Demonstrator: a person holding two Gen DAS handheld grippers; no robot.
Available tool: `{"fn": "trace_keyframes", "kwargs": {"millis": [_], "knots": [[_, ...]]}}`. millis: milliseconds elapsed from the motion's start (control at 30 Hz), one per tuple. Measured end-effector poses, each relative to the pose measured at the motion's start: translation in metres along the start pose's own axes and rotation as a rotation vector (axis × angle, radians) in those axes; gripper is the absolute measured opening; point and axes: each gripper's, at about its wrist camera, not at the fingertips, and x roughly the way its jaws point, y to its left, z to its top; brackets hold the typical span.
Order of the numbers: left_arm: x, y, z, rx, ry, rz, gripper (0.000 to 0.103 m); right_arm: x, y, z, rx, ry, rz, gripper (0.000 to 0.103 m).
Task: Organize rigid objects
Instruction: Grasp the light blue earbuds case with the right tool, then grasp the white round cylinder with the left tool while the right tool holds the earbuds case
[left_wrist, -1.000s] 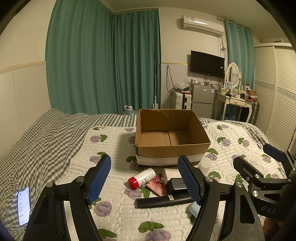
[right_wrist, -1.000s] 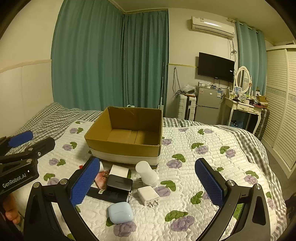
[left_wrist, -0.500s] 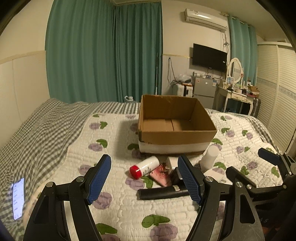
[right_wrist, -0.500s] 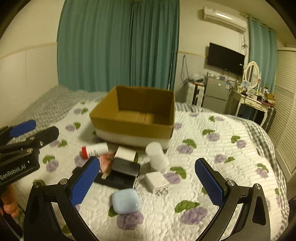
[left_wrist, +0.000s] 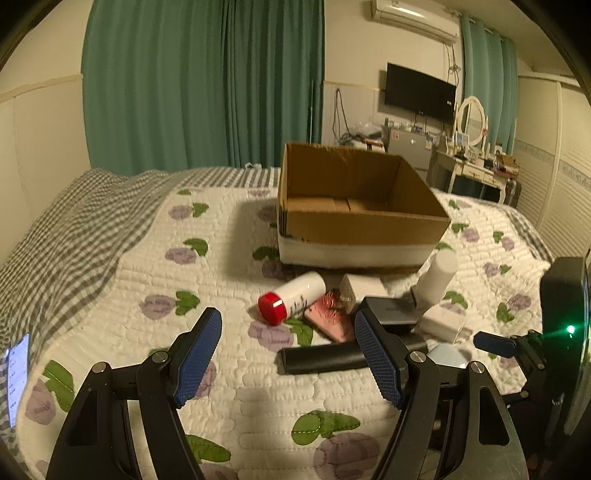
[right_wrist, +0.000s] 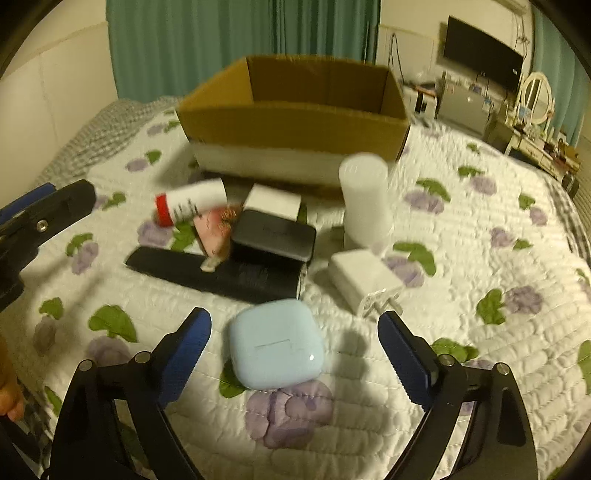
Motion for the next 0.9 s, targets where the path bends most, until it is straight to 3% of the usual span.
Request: {"fn": "trace_keyframes", "kwargs": {"millis": [33, 100, 167, 300, 467, 700, 900], "knots": [[0.003, 0.0, -0.002, 0.004, 0.01, 0.0, 0.077, 0.004, 0.0, -0.001, 0.003, 0.021, 0.012, 0.073], [0.008, -0.001, -0.004, 0.013, 0.027, -0.001, 0.077, 0.006, -0.001, -0.002, 0.006, 0.038, 0.024, 0.069], [0.013, -0.002, -0.006, 0.02, 0.043, -0.003, 0.077, 0.002, -0.001, -0.002, 0.005, 0.032, 0.016, 0.05], [0.018, -0.009, -0.007, 0.043, 0.066, -0.014, 0.077, -0.014, -0.013, 0.004, 0.031, 0.009, 0.053, 0.05], [0.023, -0.034, 0.003, 0.091, 0.068, -0.05, 0.077, -0.046, -0.036, 0.023, 0.051, -0.087, 0.021, 0.049], [0.05, -0.091, 0.027, 0.105, 0.081, -0.192, 0.077, -0.055, -0.098, 0.048, 0.082, -0.125, -0.09, 0.049], [0.091, -0.138, 0.033, 0.112, 0.128, -0.275, 0.075, -0.043, -0.128, 0.055, 0.105, -0.115, -0.066, 0.049]]}}
